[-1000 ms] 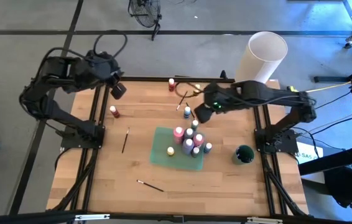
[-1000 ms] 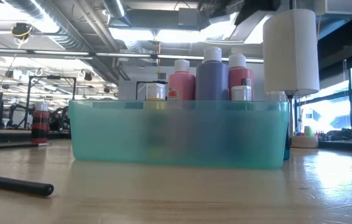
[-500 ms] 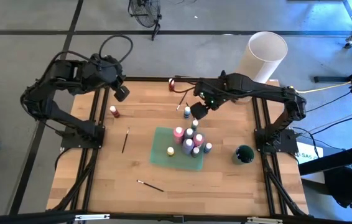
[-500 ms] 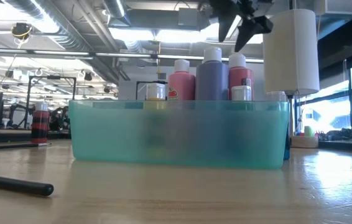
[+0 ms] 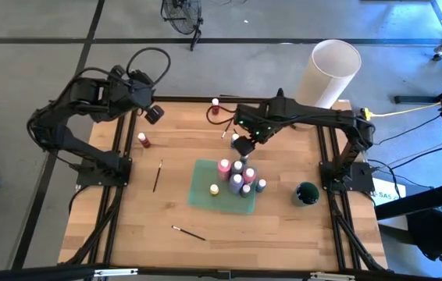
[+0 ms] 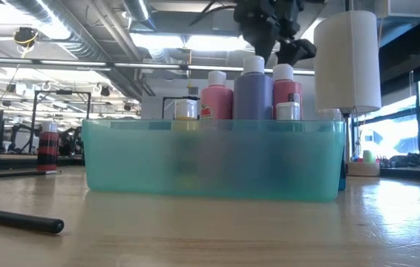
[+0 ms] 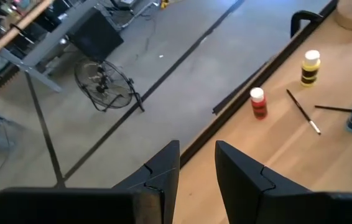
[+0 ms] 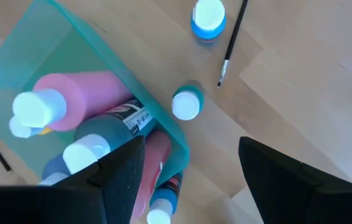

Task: Pick & Place Paint Supplies
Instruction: Put the green paint bottle into the light green bin

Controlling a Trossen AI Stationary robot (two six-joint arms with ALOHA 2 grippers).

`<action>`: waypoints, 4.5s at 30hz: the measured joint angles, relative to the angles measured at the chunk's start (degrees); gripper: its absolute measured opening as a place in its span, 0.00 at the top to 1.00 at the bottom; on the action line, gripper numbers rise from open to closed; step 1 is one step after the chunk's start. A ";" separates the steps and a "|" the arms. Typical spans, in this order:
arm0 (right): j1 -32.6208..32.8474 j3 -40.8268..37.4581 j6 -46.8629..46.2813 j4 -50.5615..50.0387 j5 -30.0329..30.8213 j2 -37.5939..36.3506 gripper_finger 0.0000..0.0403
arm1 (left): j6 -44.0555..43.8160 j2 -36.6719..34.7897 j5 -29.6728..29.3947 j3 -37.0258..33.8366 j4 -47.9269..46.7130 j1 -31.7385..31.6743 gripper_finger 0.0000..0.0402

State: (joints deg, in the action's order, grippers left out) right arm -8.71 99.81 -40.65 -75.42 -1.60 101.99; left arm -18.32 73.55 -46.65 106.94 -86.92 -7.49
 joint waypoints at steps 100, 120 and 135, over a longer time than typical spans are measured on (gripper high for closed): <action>1.63 -2.84 -4.96 5.76 1.81 11.91 0.38 | 1.55 -8.97 7.73 0.04 0.16 -0.11 0.76; 2.21 -2.86 -4.94 6.24 0.25 11.57 0.38 | 1.55 -8.95 7.73 0.04 0.16 -0.11 0.76; 0.87 -2.78 -10.62 6.32 -0.20 11.44 0.39 | 2.10 -8.95 7.69 0.04 0.16 -0.09 0.76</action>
State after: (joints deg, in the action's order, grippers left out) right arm -7.84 97.03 -51.26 -69.10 -1.80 113.43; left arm -16.22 64.60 -38.96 106.98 -86.76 -7.57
